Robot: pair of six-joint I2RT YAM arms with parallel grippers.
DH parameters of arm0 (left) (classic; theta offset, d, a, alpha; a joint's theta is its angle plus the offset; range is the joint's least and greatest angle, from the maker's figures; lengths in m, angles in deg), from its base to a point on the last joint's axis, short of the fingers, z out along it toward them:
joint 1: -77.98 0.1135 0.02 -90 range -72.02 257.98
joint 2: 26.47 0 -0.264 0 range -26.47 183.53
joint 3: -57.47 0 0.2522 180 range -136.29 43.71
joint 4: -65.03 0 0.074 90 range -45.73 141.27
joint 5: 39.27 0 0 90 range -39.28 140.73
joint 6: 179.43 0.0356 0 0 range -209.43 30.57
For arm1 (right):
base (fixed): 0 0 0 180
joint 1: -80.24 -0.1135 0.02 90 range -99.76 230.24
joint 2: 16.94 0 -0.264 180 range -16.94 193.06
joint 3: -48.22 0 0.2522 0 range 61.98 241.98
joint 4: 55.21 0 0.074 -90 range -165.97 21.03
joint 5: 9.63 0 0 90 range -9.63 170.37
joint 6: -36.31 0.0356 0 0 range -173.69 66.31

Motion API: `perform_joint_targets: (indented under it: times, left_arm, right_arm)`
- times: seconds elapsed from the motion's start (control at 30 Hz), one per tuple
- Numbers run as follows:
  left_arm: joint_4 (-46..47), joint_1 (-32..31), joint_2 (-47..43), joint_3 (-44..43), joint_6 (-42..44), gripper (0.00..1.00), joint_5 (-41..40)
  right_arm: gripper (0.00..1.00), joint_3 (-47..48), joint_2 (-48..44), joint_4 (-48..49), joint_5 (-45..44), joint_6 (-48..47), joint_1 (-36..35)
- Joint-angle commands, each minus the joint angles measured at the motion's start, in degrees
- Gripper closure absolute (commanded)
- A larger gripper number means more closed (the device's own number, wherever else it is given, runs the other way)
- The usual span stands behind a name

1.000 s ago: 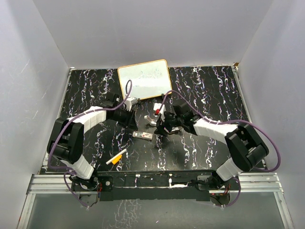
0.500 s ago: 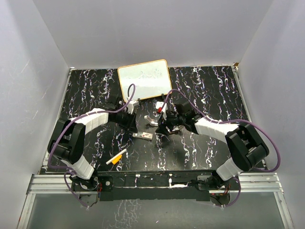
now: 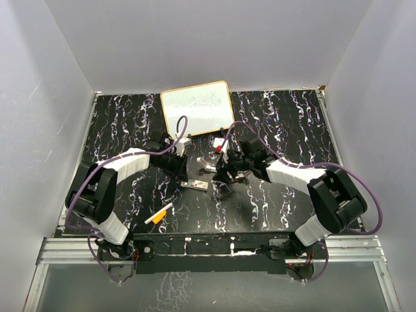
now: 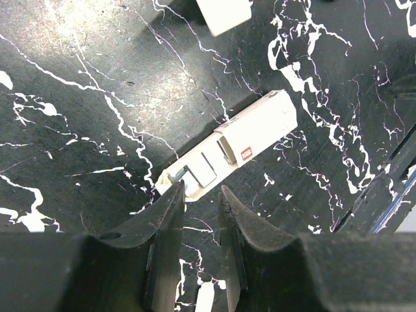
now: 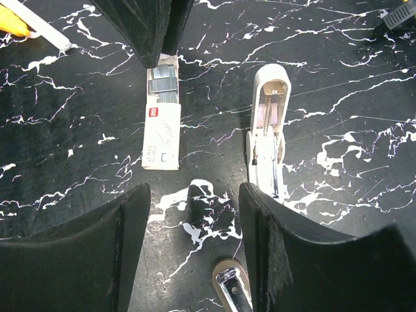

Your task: Load the staples into the stapler

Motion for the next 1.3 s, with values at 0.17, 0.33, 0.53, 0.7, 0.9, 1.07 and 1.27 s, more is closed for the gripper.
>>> perform_joint_targets:
  times: [0.17,0.33,0.53,0.7,0.9,1.07,1.27]
  left_arm:
    - [-0.3,-1.0,-0.74,1.33,0.87,0.75,-1.34]
    - [-0.34,-1.22,-0.43,1.58,1.07,0.75,-1.68]
    - [0.05,-1.54,-0.1,1.59,1.07,0.75,-2.49]
    - [0.34,-1.78,0.61,1.1,0.5,0.75,-3.17]
    - [0.71,-2.41,1.14,0.79,0.06,0.76,-4.14]
    - [1.1,-2.61,1.28,0.68,-0.34,0.75,-5.05]
    - [1.04,-2.86,1.81,0.21,-2.31,0.75,-7.22]
  right_arm:
    - [0.41,-0.63,-0.62,1.8,0.72,0.02,0.59]
    - [0.41,-0.72,-0.6,1.76,0.64,-0.11,0.8]
    - [0.4,-0.72,-0.48,1.82,0.72,-0.11,0.86]
    - [0.4,-0.72,-0.34,1.74,0.73,-0.01,0.94]
    - [0.4,-0.8,-0.14,1.75,0.82,0.05,1.05]
    - [0.4,-0.8,0.05,1.74,0.81,0.04,1.11]
    - [0.4,-0.81,0.27,1.74,0.94,0.04,1.13]
